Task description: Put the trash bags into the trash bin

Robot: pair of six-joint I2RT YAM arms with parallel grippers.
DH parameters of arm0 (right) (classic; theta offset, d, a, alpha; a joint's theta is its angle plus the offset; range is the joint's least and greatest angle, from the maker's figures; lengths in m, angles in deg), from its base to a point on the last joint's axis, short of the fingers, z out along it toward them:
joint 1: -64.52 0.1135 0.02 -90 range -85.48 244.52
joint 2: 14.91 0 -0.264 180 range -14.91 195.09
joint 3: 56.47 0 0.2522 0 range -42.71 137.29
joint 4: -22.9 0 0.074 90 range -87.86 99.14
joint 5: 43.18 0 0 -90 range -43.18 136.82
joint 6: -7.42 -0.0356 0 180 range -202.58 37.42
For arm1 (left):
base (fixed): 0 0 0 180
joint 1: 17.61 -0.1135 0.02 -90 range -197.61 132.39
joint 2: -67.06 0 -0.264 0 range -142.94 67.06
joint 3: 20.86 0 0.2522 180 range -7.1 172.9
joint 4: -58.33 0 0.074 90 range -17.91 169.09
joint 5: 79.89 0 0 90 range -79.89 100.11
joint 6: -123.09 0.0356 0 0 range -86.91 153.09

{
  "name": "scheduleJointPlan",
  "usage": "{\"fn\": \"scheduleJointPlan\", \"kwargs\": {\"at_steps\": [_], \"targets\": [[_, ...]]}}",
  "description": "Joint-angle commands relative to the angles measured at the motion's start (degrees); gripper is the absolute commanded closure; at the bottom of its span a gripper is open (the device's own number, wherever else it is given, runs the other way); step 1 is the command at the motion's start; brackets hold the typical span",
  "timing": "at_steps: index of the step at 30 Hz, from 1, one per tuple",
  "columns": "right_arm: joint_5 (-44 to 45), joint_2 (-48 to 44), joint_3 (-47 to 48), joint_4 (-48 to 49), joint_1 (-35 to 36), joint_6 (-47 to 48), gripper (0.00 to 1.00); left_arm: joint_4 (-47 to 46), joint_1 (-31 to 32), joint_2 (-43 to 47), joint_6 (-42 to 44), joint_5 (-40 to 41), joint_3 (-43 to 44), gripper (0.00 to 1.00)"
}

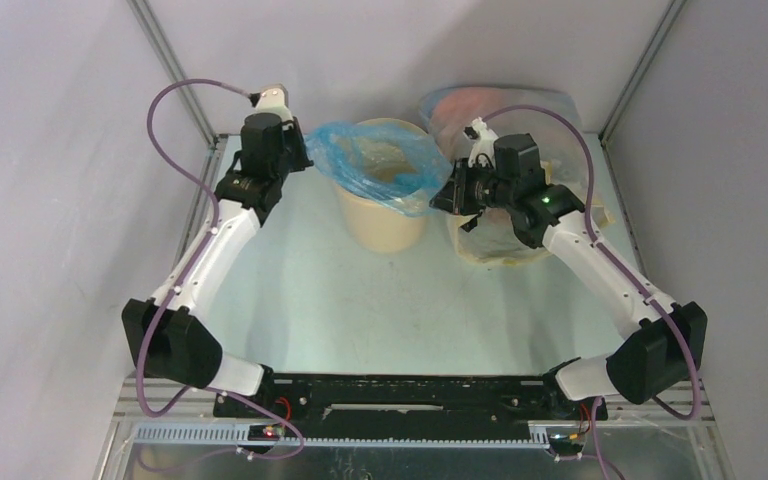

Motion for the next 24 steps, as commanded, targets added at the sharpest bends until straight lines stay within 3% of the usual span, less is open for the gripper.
{"fn": "scheduleJointPlan", "kwargs": {"at_steps": [1, 11, 15, 19, 21, 24], "targets": [[-2.6, -1.3, 0.0, 4.3, -1.1, -2.4, 0.89, 1.1, -0.9, 0.3, -0.7, -2.5, 2.9, 1.0], [4.7, 0.4, -4.3, 2.4, -3.4, -2.1, 0.88, 1.7, -4.0, 0.8, -4.0, -0.7, 2.3, 1.0], [7.2, 1.9, -4.3, 2.0, -3.0, -0.6, 0.64, 1.7, -4.1, 0.7, -3.7, -1.2, 2.3, 1.0], [16.9, -2.4, -4.3, 1.8, 1.2, 2.7, 0.39, 0.6, -4.1, 1.4, -3.7, -4.8, 2.3, 1.0], [19.9, -5.4, -4.3, 2.5, 3.6, 4.8, 0.34, 0.1, -4.1, 2.1, -3.7, -5.7, 1.9, 1.0], [23.8, -9.3, -4.3, 4.3, 8.3, 9.3, 0.35, -0.7, -4.1, 3.0, -3.6, -6.5, 1.3, 1.0]]}}
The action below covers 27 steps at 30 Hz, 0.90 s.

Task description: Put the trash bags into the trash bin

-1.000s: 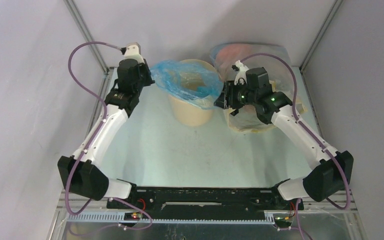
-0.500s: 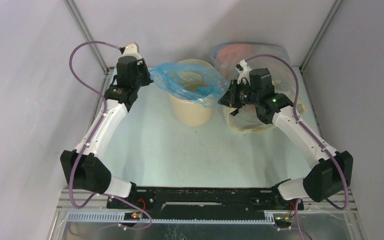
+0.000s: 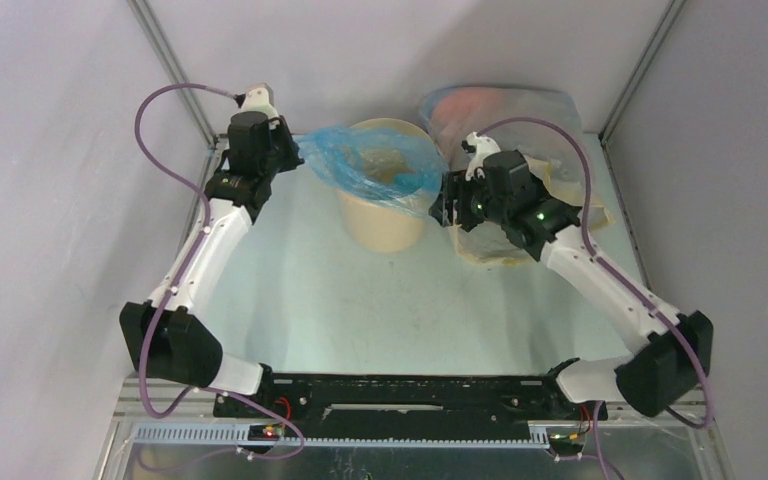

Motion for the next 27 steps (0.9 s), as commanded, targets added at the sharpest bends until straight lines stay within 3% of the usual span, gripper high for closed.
{"fn": "scheduleJointPlan", "kwargs": {"at_steps": [1, 5, 9, 11, 19, 22, 27], "targets": [[10.9, -8.6, 0.7, 4.6, 6.6, 7.7, 0.37, -2.6, -0.3, 3.3, -0.3, -2.7, 0.7, 1.0], [19.7, -10.2, 2.4, 5.2, 12.9, 11.3, 0.39, -2.6, -0.3, 3.0, -0.3, -2.7, 0.6, 1.0], [23.8, -8.5, 6.1, 2.8, 15.4, 11.2, 0.22, -2.6, -0.3, 2.6, -0.3, -2.5, 0.7, 1.0], [24.7, -7.3, 7.6, 1.1, 15.8, 10.6, 0.19, -2.4, -0.4, 2.5, -0.3, -2.2, 0.7, 1.0], [27.0, -6.9, 8.1, 1.2, 20.3, 7.8, 0.27, -1.4, -0.7, 2.3, -0.4, -1.1, 1.1, 1.0], [32.1, -8.1, 8.1, 1.5, 24.3, 7.2, 0.27, -1.1, -0.8, 2.1, -0.4, -0.8, 1.3, 1.0], [32.2, -8.8, 8.1, 5.4, 29.9, 12.1, 0.32, -1.1, -0.8, 2.2, -0.5, -1.0, 1.4, 1.0]]}}
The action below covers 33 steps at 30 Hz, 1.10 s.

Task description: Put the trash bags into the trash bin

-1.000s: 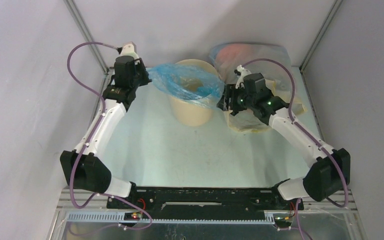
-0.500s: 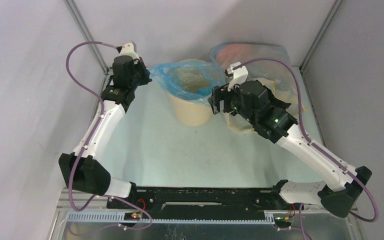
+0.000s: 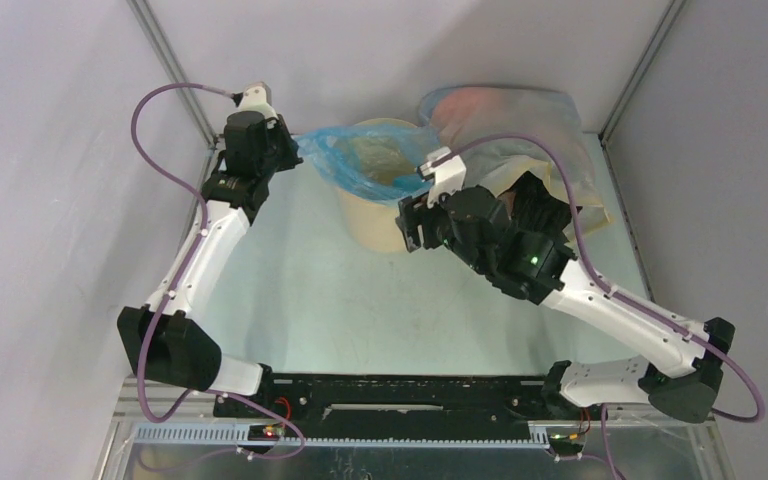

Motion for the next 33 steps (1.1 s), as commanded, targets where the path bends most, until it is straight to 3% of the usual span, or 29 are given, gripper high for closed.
{"fn": "scheduleJointPlan", "kwargs": {"at_steps": [1, 6, 17, 21, 30, 33], "targets": [[2.0, -1.6, 2.3, 5.5, 4.0, 4.5, 0.34, -0.8, -0.4, 1.1, -0.4, 0.4, 1.4, 1.0], [0.8, 3.5, 5.3, 6.3, 4.5, 10.1, 0.38, -0.8, -0.4, 1.3, -0.5, 0.5, 1.5, 1.0], [2.4, 24.7, 25.5, -6.6, 3.3, 18.1, 0.46, -0.3, -0.4, 1.2, -0.4, 0.6, 1.8, 1.0], [2.2, 28.1, 27.1, -6.1, 2.1, 18.5, 0.53, -0.2, -0.4, 1.1, -0.4, 0.7, 1.8, 1.0], [2.8, 30.6, 27.3, -4.8, 0.5, 18.7, 0.57, 0.1, -0.4, 0.7, -0.3, 0.8, 2.0, 1.0], [3.4, 31.0, 27.1, -4.7, 0.2, 18.9, 0.66, 0.2, -0.4, 0.7, -0.2, 1.0, 2.0, 1.0]]}}
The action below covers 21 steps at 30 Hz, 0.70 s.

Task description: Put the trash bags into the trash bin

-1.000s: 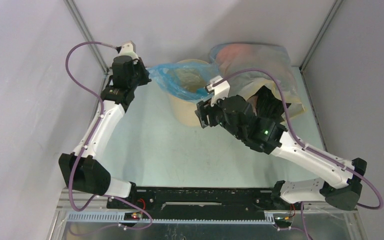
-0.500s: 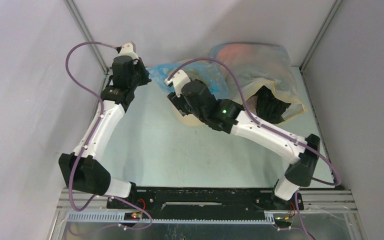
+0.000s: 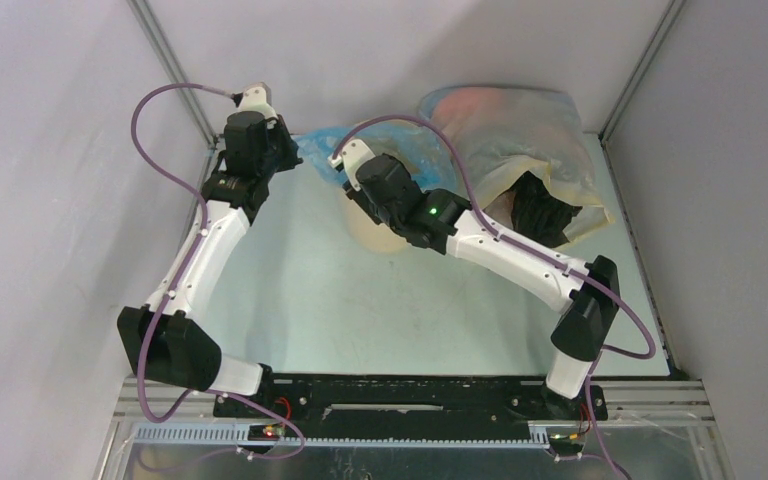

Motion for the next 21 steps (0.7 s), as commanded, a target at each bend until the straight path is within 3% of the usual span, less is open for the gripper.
{"fn": "scheduleJointPlan", "kwargs": {"at_steps": [1, 6, 8, 21], "targets": [[1.5, 0.8, 2.7, 1.4, -0.3, 1.3, 0.69, -0.1, -0.4, 0.6, -0.2, 0.8, 2.0, 1.0], [0.0, 1.0, 1.9, 1.1, -0.4, 1.2, 0.94, 0.8, -0.5, -0.3, -0.1, 0.8, 2.7, 1.0], [-1.3, 0.5, 0.9, 1.4, -0.3, 0.7, 0.99, 1.0, -0.5, -0.6, 0.0, 0.9, 2.9, 1.0], [-8.1, -4.4, -11.8, 6.5, -1.4, -3.8, 1.0, 4.0, -1.0, -5.3, 0.4, 0.7, 5.3, 1.0]]}}
